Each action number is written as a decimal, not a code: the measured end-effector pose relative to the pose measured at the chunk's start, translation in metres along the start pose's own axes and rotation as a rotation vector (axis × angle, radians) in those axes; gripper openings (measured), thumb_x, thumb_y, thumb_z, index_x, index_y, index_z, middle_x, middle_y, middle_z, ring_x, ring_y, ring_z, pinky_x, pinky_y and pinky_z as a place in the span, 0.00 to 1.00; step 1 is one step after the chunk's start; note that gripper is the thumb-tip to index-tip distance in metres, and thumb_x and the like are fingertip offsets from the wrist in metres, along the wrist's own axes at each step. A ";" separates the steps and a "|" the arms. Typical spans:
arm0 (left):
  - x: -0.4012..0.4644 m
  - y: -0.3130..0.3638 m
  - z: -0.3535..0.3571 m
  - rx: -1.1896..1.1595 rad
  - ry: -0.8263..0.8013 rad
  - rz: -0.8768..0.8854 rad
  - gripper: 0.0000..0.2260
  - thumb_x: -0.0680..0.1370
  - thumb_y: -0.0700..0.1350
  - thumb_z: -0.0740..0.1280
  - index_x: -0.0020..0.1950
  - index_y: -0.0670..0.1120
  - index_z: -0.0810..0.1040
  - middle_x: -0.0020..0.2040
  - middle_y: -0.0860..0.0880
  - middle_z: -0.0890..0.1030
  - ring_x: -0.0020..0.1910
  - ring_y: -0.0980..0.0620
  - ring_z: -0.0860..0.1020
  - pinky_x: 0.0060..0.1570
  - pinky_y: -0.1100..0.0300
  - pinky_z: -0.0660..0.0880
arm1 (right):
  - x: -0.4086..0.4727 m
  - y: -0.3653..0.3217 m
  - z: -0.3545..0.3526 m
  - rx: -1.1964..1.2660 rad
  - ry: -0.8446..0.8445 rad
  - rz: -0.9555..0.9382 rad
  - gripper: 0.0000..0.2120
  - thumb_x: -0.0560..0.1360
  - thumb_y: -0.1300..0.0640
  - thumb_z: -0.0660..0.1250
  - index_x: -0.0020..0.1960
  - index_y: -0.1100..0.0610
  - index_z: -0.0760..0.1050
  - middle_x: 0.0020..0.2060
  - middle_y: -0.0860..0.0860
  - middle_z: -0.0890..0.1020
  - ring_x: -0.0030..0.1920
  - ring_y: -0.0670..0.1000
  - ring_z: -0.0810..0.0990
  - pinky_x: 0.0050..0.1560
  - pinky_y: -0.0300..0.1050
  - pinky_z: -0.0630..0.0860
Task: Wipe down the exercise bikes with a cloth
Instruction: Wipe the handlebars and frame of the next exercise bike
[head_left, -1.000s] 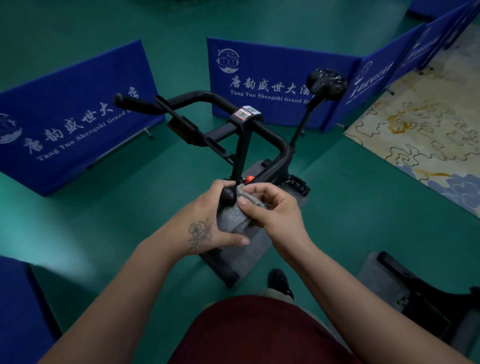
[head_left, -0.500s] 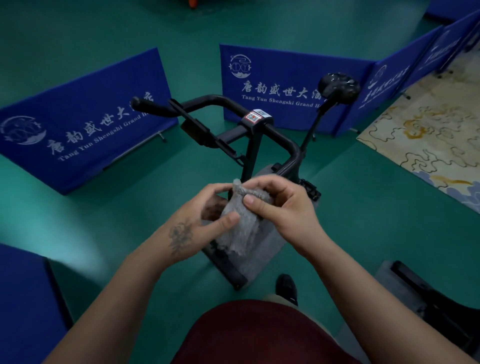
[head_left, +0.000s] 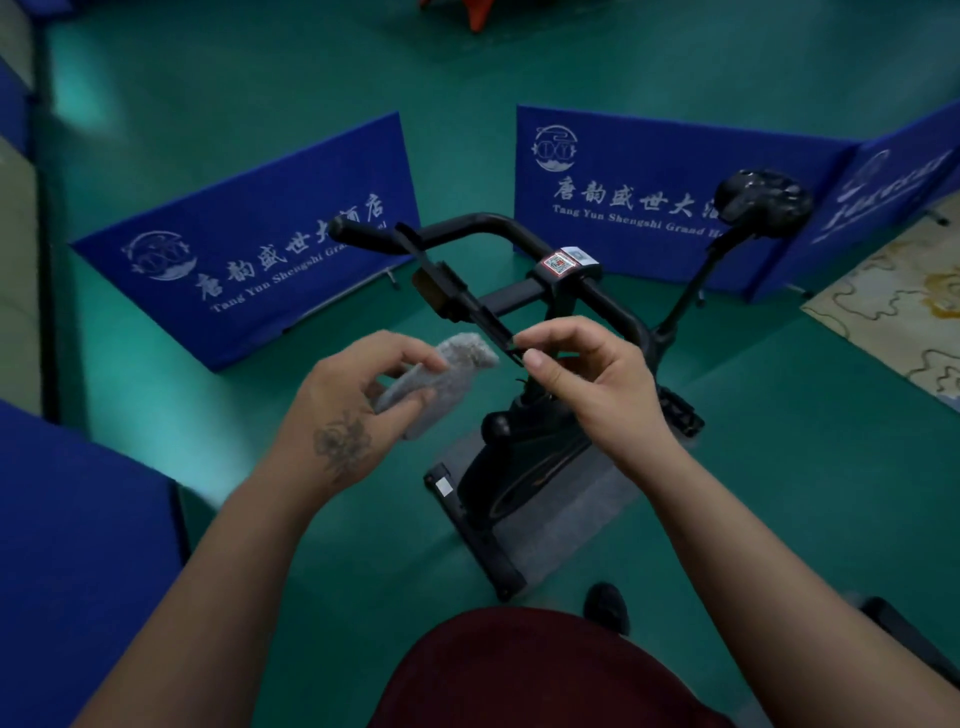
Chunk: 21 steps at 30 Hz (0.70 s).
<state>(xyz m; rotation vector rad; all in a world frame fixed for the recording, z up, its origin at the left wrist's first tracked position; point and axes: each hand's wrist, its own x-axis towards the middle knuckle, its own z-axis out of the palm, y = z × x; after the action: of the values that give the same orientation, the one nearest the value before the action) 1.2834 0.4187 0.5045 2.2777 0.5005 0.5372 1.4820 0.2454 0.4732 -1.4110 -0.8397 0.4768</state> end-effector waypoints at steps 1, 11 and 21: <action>0.001 -0.004 0.000 0.028 -0.024 0.001 0.15 0.77 0.37 0.77 0.57 0.57 0.85 0.56 0.61 0.83 0.56 0.58 0.81 0.48 0.56 0.79 | 0.000 0.003 -0.006 0.012 0.018 0.022 0.06 0.79 0.63 0.74 0.54 0.54 0.84 0.52 0.54 0.87 0.52 0.53 0.85 0.57 0.57 0.80; 0.018 -0.004 0.015 -0.264 -0.338 -0.167 0.15 0.77 0.41 0.78 0.61 0.56 0.89 0.55 0.52 0.88 0.55 0.52 0.85 0.52 0.63 0.81 | -0.001 0.042 -0.081 -0.001 0.139 0.137 0.08 0.79 0.65 0.73 0.53 0.53 0.84 0.51 0.60 0.86 0.51 0.52 0.83 0.59 0.46 0.79; 0.037 0.000 0.020 -0.390 -0.358 -0.353 0.15 0.71 0.42 0.79 0.57 0.50 0.90 0.46 0.45 0.88 0.46 0.54 0.85 0.49 0.64 0.81 | 0.003 0.065 -0.115 0.008 0.165 0.209 0.06 0.80 0.63 0.72 0.56 0.55 0.84 0.50 0.53 0.87 0.53 0.50 0.84 0.61 0.45 0.79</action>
<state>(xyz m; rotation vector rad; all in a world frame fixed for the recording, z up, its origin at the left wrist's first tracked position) 1.3251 0.4260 0.4995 1.8042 0.5455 0.0381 1.5826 0.1806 0.4161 -1.5164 -0.5600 0.5131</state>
